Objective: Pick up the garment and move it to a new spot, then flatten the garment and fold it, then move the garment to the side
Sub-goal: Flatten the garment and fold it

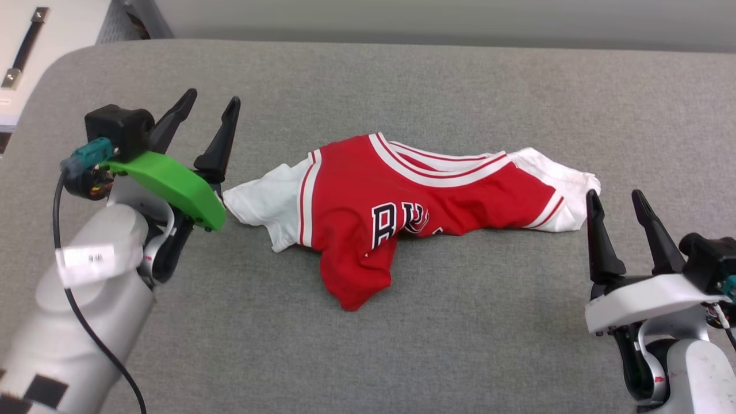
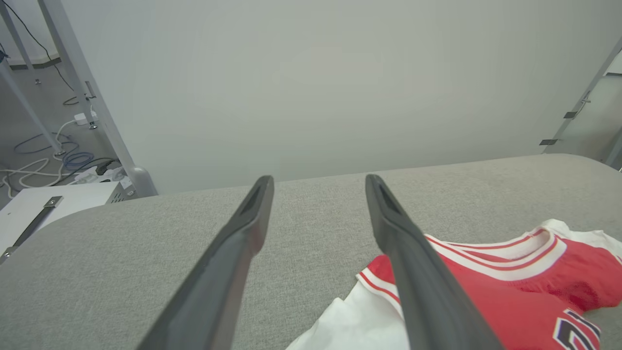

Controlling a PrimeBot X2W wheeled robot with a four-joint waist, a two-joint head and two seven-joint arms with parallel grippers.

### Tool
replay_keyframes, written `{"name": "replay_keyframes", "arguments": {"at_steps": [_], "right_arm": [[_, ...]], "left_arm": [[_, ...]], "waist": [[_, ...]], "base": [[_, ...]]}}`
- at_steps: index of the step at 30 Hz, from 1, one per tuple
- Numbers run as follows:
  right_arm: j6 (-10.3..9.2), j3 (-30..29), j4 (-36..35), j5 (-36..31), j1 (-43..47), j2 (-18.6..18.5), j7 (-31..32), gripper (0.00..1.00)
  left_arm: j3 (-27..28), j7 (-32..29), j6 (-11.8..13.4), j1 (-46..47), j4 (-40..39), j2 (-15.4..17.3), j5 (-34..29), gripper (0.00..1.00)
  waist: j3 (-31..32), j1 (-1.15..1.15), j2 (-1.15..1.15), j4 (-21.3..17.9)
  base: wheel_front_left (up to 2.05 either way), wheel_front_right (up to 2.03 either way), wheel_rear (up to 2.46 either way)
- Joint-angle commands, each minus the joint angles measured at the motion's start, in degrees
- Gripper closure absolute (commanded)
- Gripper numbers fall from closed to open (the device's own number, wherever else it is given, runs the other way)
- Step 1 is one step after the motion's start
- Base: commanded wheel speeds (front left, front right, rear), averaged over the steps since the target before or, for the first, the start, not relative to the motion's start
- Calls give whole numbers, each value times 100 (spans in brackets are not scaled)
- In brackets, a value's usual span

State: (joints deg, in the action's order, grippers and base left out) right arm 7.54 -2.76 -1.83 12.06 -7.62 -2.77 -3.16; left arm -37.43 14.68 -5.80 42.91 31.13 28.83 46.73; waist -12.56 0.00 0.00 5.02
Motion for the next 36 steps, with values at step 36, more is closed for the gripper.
{"name": "replay_keyframes", "arguments": {"at_steps": [36], "right_arm": [[-5, -451, -48, -291, -436, -517, 3633, 0]], "left_arm": [[2630, 31, -167, -3174, -2719, -1872, -2549, 0]], "waist": [[2, 0, 0, 613]], "base": [[0, 0, 0]]}}
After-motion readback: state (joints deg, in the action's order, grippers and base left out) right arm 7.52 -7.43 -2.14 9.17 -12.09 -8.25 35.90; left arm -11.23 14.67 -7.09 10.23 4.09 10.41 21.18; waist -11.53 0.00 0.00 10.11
